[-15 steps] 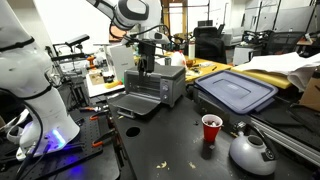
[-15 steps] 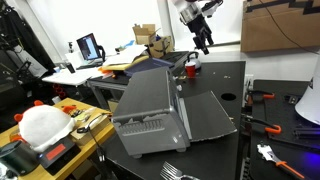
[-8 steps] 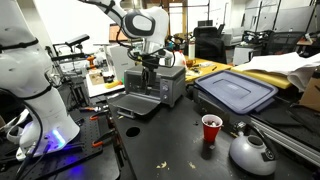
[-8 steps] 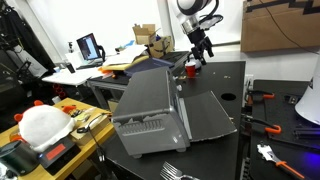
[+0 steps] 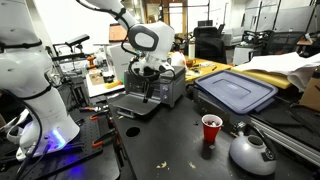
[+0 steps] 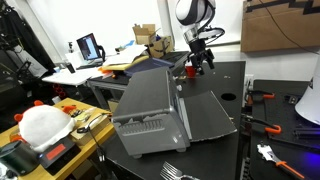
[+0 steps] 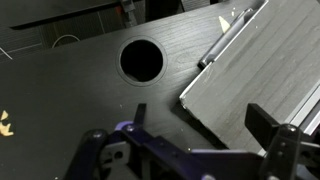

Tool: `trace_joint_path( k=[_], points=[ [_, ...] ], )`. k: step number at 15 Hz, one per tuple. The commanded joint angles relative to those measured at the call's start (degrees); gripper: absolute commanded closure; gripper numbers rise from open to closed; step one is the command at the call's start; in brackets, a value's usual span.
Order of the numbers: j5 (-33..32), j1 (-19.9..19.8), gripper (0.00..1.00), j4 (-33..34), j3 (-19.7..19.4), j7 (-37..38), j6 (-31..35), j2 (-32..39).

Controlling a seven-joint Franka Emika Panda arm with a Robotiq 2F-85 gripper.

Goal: Close the microwave door

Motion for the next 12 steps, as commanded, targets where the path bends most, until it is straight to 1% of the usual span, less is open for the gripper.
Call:
trace_joint_path(
  k=[1,4,8,12],
  points=[
    [4.1,-0.9,0.0,-0.8,-0.1,-2.6,1.5,1.6],
    [6.2,-1.3,0.0,-1.2,0.1,-3.7,2.5,3.4],
    [5.8,-1.9,0.0,-1.1,0.0,-5.5,4.8,6.2],
    [8.2,-3.7,0.0,-0.9,0.5,-9.3,8.1,9.8]
  ],
)
